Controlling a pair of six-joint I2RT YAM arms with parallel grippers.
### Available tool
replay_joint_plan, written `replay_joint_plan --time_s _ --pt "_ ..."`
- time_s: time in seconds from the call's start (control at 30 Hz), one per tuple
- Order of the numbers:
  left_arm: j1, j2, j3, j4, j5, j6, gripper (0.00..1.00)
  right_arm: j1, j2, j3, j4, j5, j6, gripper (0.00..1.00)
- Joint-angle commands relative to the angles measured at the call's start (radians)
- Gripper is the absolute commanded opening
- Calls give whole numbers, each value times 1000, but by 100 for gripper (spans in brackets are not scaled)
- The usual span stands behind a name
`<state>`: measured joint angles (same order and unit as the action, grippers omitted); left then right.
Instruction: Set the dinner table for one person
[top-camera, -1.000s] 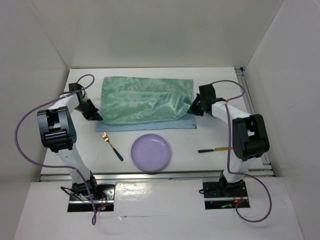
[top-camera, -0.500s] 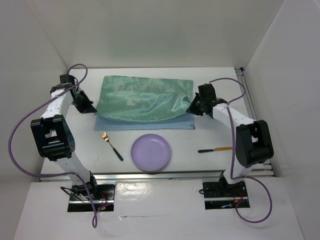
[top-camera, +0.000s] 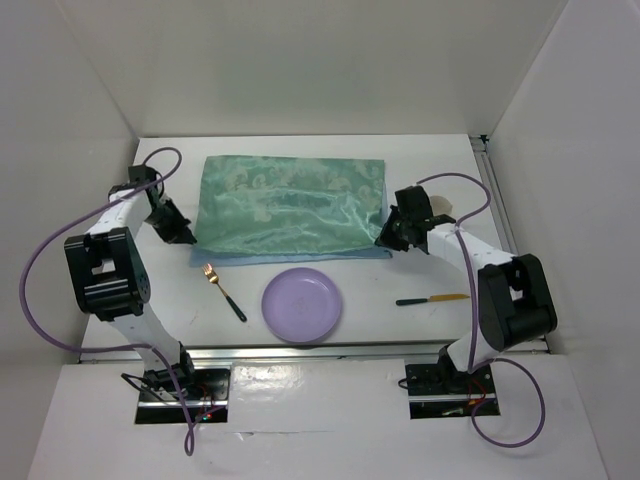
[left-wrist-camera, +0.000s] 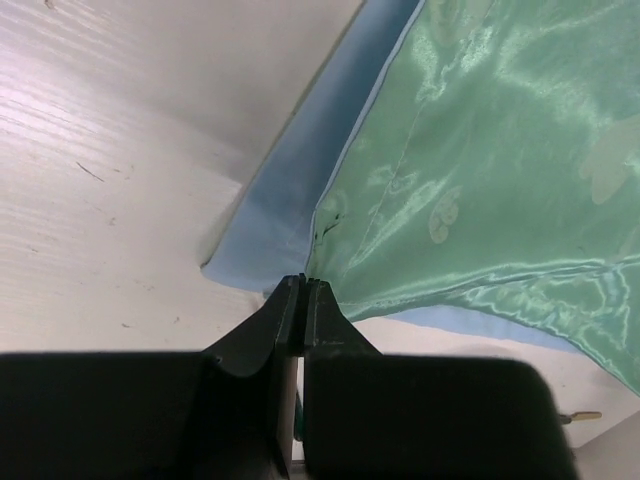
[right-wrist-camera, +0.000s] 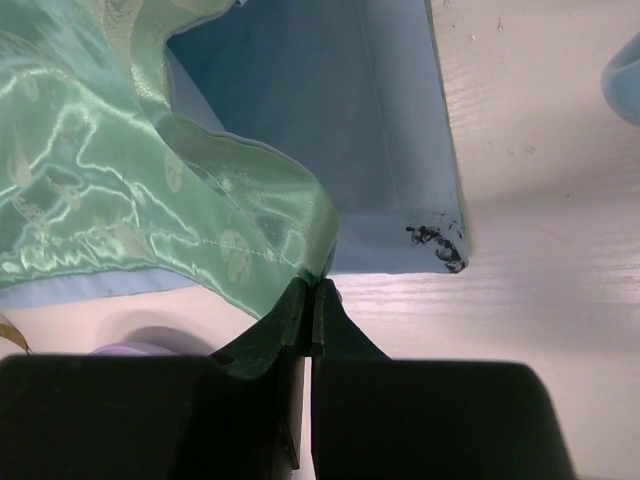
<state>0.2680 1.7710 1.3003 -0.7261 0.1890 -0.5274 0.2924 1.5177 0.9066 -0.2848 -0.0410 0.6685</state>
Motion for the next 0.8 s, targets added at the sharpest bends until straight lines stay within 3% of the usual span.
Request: replay_joint_plan --time_s 0.0,0.03,0.07,0.17,0.27,0.57,0.7,0.77 --pt "7 10 -19 14 -33 -5 14 8 13 -3 15 7 8 0" --pt "7 10 -19 14 -46 -5 34 8 13 -3 15 7 17 0" --pt "7 10 -35 14 -57 -29 43 8 13 -3 15 7 17 0" --pt "16 -11 -76 14 -48 -40 49 8 22 -3 15 7 17 0" --pt "16 -31 -130 27 -48 -66 70 17 32 -3 15 7 17 1" --pt "50 11 -205 97 4 -88 72 17 32 -3 -4 7 17 5" --pt "50 12 -184 97 -20 -97 61 17 32 6 -13 7 17 6" --pt "50 -45 -210 125 -8 -97 48 17 32 6 -13 7 17 6"
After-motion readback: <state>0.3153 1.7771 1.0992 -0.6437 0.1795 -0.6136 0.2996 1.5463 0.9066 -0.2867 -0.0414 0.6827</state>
